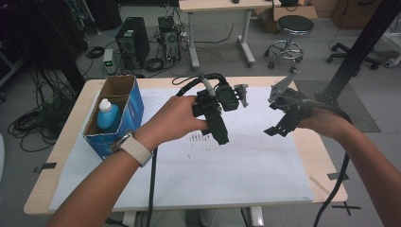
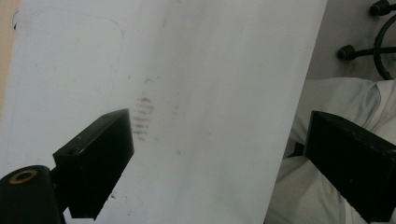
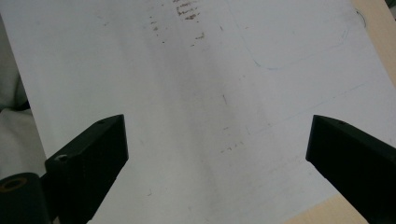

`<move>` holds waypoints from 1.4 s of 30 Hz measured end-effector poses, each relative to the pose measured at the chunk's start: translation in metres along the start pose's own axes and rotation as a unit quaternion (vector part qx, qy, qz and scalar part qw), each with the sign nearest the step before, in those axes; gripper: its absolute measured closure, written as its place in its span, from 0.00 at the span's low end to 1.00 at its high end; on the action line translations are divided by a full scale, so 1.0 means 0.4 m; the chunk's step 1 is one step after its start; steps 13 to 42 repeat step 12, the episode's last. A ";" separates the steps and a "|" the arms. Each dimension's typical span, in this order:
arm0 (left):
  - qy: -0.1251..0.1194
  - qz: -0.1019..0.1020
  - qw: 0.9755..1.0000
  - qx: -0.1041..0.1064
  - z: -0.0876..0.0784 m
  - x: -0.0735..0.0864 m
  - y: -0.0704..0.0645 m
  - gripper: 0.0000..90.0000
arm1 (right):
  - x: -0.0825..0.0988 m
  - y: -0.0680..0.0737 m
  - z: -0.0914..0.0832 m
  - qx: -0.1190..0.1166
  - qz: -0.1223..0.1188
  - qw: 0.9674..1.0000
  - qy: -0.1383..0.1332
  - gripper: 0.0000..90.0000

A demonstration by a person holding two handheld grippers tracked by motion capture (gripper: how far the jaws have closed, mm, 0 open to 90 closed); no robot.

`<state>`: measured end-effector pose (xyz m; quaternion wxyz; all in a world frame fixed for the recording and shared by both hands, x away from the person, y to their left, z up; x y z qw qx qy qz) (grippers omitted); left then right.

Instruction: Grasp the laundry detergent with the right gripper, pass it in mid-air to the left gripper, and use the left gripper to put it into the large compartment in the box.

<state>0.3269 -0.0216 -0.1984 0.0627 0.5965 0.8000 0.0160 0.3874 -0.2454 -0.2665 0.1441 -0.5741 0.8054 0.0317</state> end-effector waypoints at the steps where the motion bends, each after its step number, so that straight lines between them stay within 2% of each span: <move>1: 0.000 0.000 1.000 0.000 0.000 0.000 0.001 0.10 | 0.000 0.000 0.000 0.000 0.000 1.000 0.000 0.06; 11: -0.003 -0.008 1.000 0.003 -0.003 0.008 0.010 0.10 | 0.002 0.003 0.001 0.000 0.002 1.000 0.001 0.06; 42: -0.003 -0.008 1.000 0.003 -0.003 0.008 0.010 0.10 | 0.002 0.003 0.001 0.000 0.002 1.000 0.001 0.06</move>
Point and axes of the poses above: each handheld gripper's, and its own axes: z roughly forward along the jaws, x roughly out of its underside, y roughly to its left, the point moved 1 cm from there along z, roughly forward along the jaws, and after that the axes turned 11 degrees about y, right-handed, at the moved point
